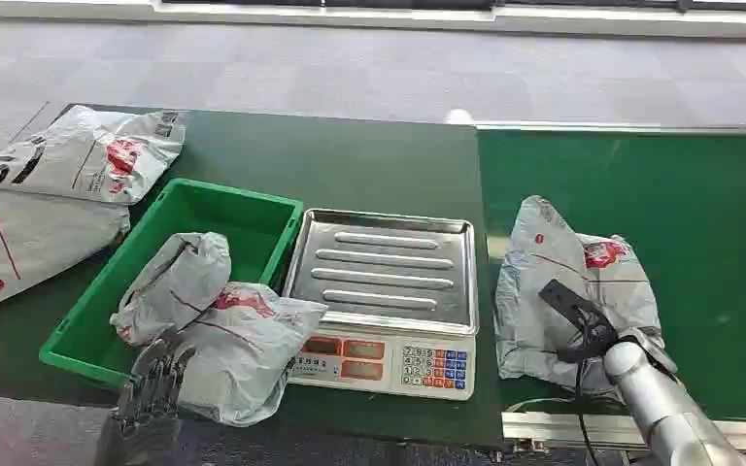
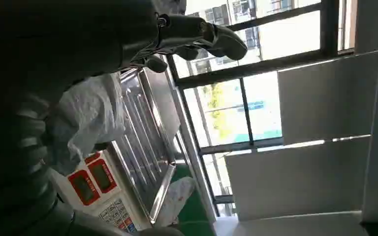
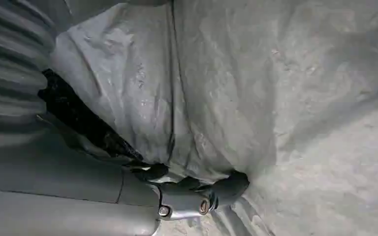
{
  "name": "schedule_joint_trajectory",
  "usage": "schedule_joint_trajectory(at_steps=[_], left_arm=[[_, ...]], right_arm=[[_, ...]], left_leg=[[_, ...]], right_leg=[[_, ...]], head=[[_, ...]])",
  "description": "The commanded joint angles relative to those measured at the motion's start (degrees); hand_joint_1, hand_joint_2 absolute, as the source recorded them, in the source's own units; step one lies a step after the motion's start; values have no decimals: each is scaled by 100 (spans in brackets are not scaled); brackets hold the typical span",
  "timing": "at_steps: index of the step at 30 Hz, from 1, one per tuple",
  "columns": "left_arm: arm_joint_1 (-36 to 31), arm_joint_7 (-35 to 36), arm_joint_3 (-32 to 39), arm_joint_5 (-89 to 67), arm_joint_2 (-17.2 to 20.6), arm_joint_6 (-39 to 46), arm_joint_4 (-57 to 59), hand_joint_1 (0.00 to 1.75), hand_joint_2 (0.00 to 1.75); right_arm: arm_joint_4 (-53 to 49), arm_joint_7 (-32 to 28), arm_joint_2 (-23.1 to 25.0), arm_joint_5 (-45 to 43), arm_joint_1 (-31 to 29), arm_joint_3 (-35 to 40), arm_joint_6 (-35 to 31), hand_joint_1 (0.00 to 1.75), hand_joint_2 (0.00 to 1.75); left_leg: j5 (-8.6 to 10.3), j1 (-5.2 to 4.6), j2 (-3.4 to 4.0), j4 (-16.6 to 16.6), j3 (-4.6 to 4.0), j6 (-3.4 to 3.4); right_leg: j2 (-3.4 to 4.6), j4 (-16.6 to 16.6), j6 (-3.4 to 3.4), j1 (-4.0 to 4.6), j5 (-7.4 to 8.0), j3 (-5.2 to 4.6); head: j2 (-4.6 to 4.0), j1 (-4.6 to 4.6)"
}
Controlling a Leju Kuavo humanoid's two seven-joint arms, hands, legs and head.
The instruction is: Moved the parcel from conveyor to table for the left to box.
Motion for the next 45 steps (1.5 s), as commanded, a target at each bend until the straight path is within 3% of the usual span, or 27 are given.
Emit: schedule_joint_trajectory(at_steps=[1, 3, 4, 7, 27, 30, 39, 42, 45], left_arm=[[-287, 17, 75, -13, -162, -69, 606, 0, 175], [-303, 17, 128, -30, -196, -150, 628, 0, 175], [-327, 17, 132, -31, -207, -180, 651, 0, 175], [-436, 17, 152, -25, -243, -249, 763, 0, 175], [-625, 17, 343, -173, -548, -573, 980, 0, 175], [-553, 18, 454, -193, -663, -593, 867, 0, 175], [-510, 17, 581, -396, -955, -626, 791, 0, 175], [-483, 17, 564, -512, -1088, -608, 838, 0, 175], [-481, 17, 549, -539, -1110, -590, 843, 0, 175]], right_arm=[[865, 4, 59, -14, -80, -257, 78, 0, 175], [831, -36, 58, -22, -68, -292, 33, 0, 175], [828, -47, 45, -28, -60, -306, 28, 35, 175], [808, -112, -22, -56, -55, -347, 23, 175, 175], [453, -425, -49, -210, -26, -711, -584, 175, 175], [-329, -894, 140, -281, 135, -1055, -1728, 175, 175], [-4492, -1981, 748, -656, 1486, -1516, -3481, 175, 175], [-5227, -2434, 924, -901, 1843, -1538, -4182, 175, 175], [-5411, -2514, 936, -959, 1934, -1496, -4286, 175, 175]], left_leg=[[17, 4, -16, -16, 0, 5], [13, 3, -15, -10, 6, 6], [8, 3, -18, -4, 9, 7], [11, 1, -25, -2, 12, 16], [12, 1, -11, -2, 1, 22], [12, 1, -9, -2, -1, 22], [6, 1, 0, 6, -24, 18], [5, 3, -16, 4, -24, 18], [5, 2, -23, 3, -25, 19]], right_leg=[[-17, -29, -3, 6, 15, 11], [-15, -25, 1, 4, 11, 20], [-18, -23, 4, 3, 8, 28], [-28, -28, 9, 1, 9, 36], [-15, -40, 16, 2, 21, 34], [-12, -39, 16, 2, 20, 30], [-3, -23, 14, 3, 17, 6], [-17, -24, 15, 5, 13, 9], [-22, -24, 15, 4, 11, 10]], head=[[0, 0], [0, 0], [0, 2], [0, 2], [0, 2], [0, 0], [0, 2], [0, 0], [0, 0]])
